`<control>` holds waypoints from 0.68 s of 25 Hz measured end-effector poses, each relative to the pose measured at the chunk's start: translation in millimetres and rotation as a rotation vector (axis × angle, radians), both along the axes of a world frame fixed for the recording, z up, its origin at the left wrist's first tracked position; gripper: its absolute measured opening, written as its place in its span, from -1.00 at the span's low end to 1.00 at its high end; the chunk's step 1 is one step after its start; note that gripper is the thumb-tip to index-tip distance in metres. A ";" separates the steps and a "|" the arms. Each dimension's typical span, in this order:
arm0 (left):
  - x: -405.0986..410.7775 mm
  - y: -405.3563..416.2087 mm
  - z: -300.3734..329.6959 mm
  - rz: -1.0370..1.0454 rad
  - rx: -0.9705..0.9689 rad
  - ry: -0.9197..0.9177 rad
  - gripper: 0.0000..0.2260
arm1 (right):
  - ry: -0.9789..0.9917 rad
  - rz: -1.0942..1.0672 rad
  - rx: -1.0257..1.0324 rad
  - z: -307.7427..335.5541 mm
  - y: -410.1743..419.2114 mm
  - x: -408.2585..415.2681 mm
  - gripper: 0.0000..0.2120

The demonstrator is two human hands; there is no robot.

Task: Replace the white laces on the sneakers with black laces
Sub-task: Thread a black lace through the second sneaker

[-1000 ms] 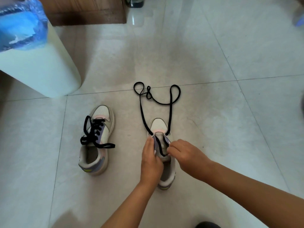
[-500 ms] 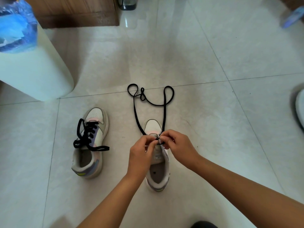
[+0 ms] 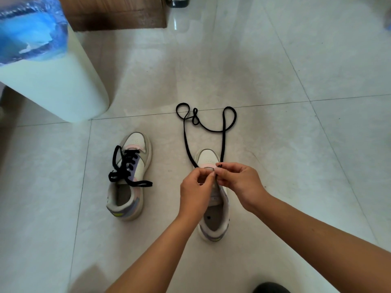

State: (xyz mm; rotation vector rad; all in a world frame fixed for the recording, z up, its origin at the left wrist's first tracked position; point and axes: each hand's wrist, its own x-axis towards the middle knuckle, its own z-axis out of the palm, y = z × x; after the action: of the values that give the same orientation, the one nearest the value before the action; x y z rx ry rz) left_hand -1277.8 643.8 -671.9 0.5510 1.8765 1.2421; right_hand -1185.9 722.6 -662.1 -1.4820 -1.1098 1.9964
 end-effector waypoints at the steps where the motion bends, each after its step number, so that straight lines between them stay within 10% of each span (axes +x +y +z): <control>1: 1.2 -0.5 1.5 -0.007 0.000 -0.004 -0.89 | 0.021 -0.018 -0.023 -1.0 -0.8 -0.5 -0.82; 14: 5.4 -4.3 -3.4 0.008 0.000 0.010 -0.93 | -0.035 0.092 0.050 3.6 -7.1 -4.2 -0.90; 17: 15.9 -11.0 -16.6 -0.166 -0.150 0.324 -0.56 | -0.112 0.133 0.253 7.6 -10.2 -5.0 -0.90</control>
State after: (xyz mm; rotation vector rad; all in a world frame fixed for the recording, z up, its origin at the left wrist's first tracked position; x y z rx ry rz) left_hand -1261.9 632.8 -688.4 0.8478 2.1204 0.9372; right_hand -1190.9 712.4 -654.5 -1.4333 -1.4831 1.7932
